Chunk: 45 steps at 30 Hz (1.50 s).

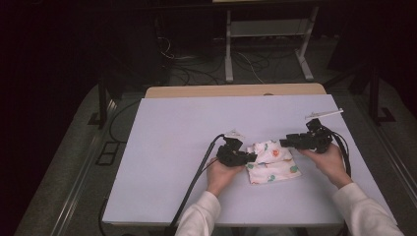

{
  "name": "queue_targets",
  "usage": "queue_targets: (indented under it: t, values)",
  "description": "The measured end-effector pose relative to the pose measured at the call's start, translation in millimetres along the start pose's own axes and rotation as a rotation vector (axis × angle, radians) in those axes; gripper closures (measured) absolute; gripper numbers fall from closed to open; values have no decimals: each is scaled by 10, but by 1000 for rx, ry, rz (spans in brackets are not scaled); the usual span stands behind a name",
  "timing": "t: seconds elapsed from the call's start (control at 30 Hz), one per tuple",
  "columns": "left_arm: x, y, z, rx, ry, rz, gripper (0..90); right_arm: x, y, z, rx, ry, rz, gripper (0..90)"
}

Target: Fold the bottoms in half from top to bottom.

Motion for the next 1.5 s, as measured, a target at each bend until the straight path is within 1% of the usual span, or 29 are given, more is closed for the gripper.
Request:
queue_targets:
  t: [0.1, 0.17, 0.23, 0.43, 0.47, 0.57, 0.73, 0.87, 1.0, 1.13, 1.3, 1.43, 1.5]
  values:
    - [-2, 3, 0, -1, 2, 1, 857, -18, -1, 83, -5, 1, 10, 541]
    - [-1, 6, 0, -1, -1, 1, 857, -34, -4, 131, 2, -6, 24, 580]
    - [-2, 7, -1, -2, -1, 1, 857, -52, -13, 177, 12, -17, 26, 626]
    - [-1, 9, 0, -8, -3, 2, 858, -95, -10, 296, 38, -42, 18, 808]
    - [-1, 10, 0, -8, -2, 3, 858, -103, -4, 312, 36, -41, 21, 826]
    - [0, 8, 2, -8, -2, 2, 858, -125, 20, 350, 38, -55, 8, 888]
    - [-5, 17, 1, -11, -1, 2, 857, -184, 95, 405, 34, -85, -14, 890]
    - [-10, 22, -2, -13, -5, 0, 857, -248, 172, 417, 4, -96, -13, 891]
    - [-7, 26, -2, -20, -10, 1, 857, -349, 252, 396, -20, -121, -14, 890]
    - [2, 23, -1, -22, -11, 1, 857, -444, 312, 374, -37, -150, 5, 890]
    - [-2, 27, -4, -23, -14, -2, 856, -540, 358, 344, -58, -184, 16, 890]
    - [-17, 25, -10, -23, -19, -7, 855, -610, 373, 319, -68, -209, 40, 890]
    - [-24, 25, -13, -25, -22, -6, 855, -637, 371, 318, -72, -213, 60, 890]
Point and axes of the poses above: each handheld gripper's, and its own axes: x roughly backward along the jaws, z roughly out of its top, y roughly to its right, the point moved 2 cm from there along -x, roughly forward along the jaws, and after that the axes turned 6 degrees about -y, right-handed, at the moved point
